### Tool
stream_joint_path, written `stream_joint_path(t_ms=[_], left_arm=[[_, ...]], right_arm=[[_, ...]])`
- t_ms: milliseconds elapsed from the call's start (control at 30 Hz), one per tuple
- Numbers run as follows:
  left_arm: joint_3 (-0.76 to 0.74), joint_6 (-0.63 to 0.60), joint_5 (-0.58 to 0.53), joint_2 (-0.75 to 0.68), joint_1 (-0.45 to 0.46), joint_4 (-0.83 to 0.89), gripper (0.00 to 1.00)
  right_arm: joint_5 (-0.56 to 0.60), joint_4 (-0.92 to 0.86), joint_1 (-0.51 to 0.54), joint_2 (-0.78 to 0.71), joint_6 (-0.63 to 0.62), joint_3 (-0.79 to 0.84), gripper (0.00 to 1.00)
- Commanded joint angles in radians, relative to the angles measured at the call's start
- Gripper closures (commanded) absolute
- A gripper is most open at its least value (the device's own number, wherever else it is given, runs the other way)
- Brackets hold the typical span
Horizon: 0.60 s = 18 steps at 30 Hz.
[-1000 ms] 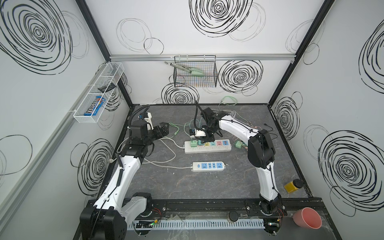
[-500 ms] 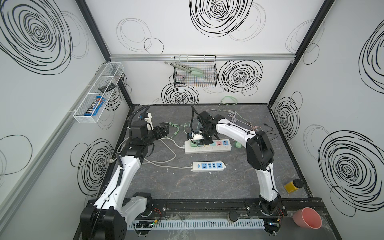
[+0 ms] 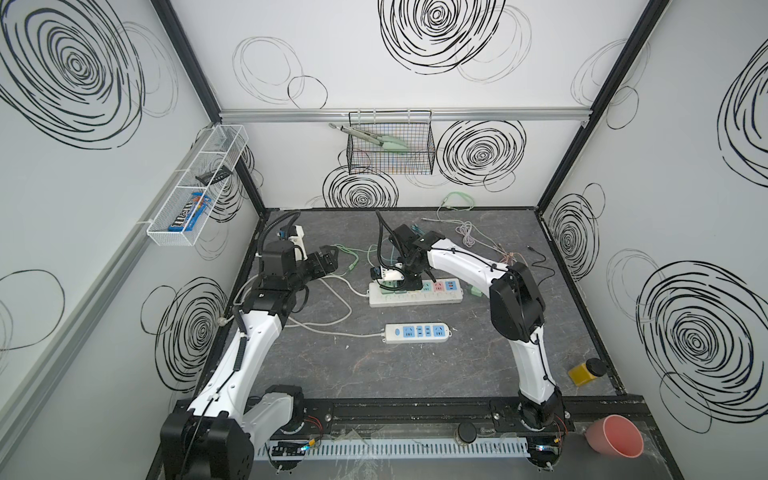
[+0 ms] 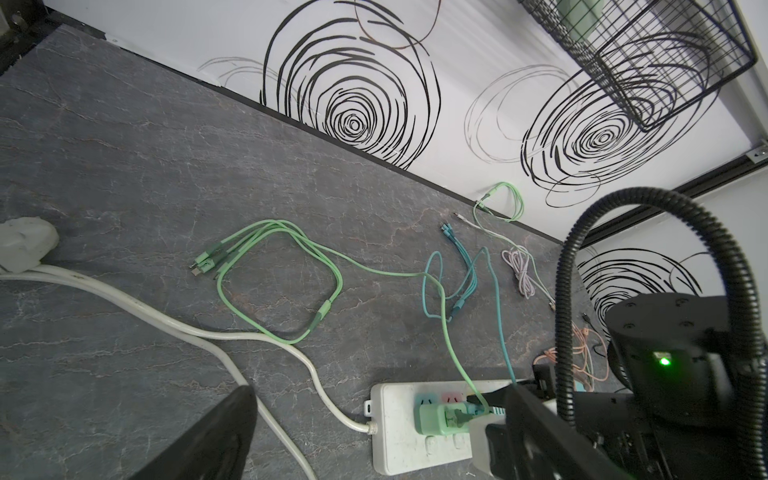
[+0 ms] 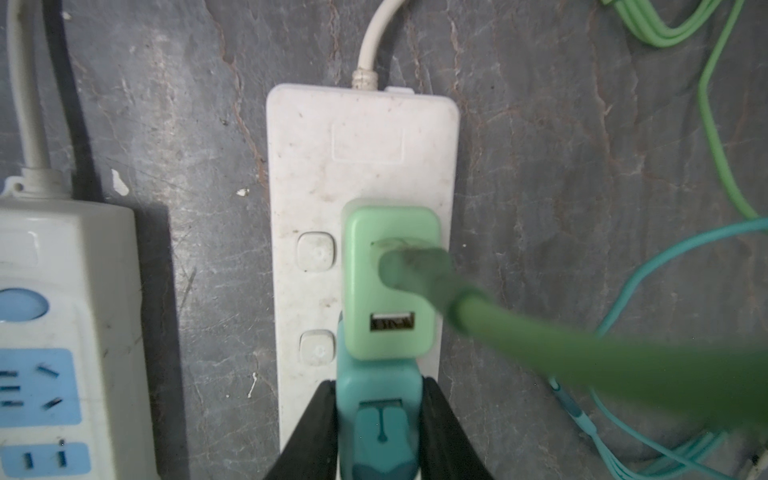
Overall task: Insert the plug
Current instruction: 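Push the teal charger prongs into the socket next to the green charger, then open the right gripper and raise it off the plugged teal charger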
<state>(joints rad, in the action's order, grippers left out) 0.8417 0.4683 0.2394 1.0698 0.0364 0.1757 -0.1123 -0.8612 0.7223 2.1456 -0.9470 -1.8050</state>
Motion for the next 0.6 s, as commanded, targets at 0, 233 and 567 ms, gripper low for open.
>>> stream_joint_path(t_ms=[0, 233, 567], left_arm=[[0.036, -0.036, -0.047, 0.013, 0.022, -0.003, 0.04], [0.064, -0.061, -0.123, 0.028, 0.072, 0.016, 0.04], [0.127, -0.118, -0.436, 0.05, 0.252, 0.038, 0.04]], right_arm=[[-0.051, -0.069, -0.007, 0.037, 0.031, 0.027, 0.52], [-0.085, 0.014, -0.051, -0.093, 0.085, 0.132, 0.12], [-0.124, 0.128, -0.132, -0.304, 0.155, 0.358, 0.03]])
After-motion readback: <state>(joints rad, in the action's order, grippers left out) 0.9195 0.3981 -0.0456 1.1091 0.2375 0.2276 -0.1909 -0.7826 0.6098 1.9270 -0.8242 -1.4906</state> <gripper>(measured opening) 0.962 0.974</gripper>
